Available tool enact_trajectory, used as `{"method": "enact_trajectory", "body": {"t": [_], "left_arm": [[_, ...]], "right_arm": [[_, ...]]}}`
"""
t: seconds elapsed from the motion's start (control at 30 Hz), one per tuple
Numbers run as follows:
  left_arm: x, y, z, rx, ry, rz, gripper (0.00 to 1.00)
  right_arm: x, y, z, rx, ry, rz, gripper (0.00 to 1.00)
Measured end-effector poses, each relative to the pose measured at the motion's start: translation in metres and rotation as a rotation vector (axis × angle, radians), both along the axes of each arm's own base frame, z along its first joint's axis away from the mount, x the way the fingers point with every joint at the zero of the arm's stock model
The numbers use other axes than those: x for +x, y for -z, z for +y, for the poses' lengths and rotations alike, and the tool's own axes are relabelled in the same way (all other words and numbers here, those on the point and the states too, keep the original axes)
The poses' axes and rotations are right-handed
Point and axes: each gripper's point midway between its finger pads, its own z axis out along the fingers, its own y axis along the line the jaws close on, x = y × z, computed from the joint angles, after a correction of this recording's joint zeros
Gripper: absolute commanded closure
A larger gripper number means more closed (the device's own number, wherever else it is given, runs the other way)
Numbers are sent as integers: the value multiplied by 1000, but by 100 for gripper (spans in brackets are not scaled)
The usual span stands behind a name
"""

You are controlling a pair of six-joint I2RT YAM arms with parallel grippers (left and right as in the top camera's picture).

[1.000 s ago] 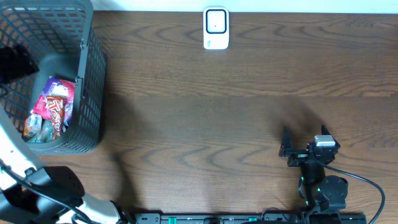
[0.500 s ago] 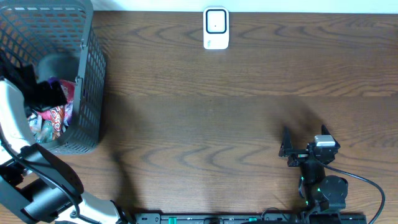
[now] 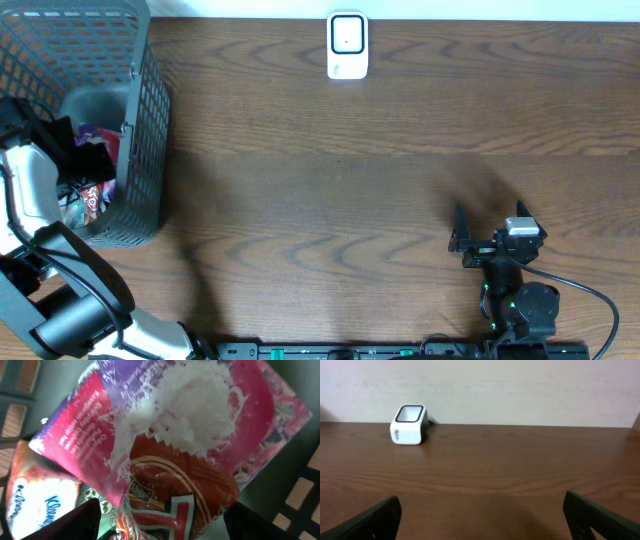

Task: Scan the item barcode
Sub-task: 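Reach the left gripper into the basket and grasp the brown chocolate bar, then lift the chocolate bar out and place it on the table near the scanner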

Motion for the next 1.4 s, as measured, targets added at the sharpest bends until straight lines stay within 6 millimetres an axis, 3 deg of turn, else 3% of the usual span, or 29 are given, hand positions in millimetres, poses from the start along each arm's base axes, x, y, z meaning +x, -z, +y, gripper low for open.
{"method": "enact_trajectory", "body": {"t": [0.07, 0.17, 0.43, 0.57, 0.67, 0.8, 0.87, 1.0, 1.07, 1.23, 1.4], "left_arm": [[-1, 3, -1, -6, -7, 3, 56], [-1, 3, -1, -6, -4, 2, 93], [1, 1, 1, 5, 1, -11, 93], [10, -22, 6, 41, -12, -75, 93], [28, -71, 18, 122, -51, -230, 93], [42, -182, 27, 265, -125, -558, 93], [35, -248, 22, 323, -167, -747, 93], [9, -336, -3, 352, -189, -1010, 93], [-3, -368, -23, 337, -157, -1118, 93], [-21, -434, -97, 192, 8, -1377, 93], [-30, -453, -162, 20, 166, -1457, 93]], "right_arm": [[0, 0, 0, 0, 0, 0, 1], [0, 0, 0, 0, 0, 0, 1], [0, 0, 0, 0, 0, 0, 1], [0, 0, 0, 0, 0, 0, 1], [0, 0, 0, 0, 0, 0, 1], [0, 0, 0, 0, 0, 0, 1], [0, 0, 0, 0, 0, 0, 1], [0, 0, 0, 0, 0, 0, 1], [0, 0, 0, 0, 0, 0, 1], [0, 0, 0, 0, 0, 0, 1], [0, 0, 0, 0, 0, 0, 1]]}}
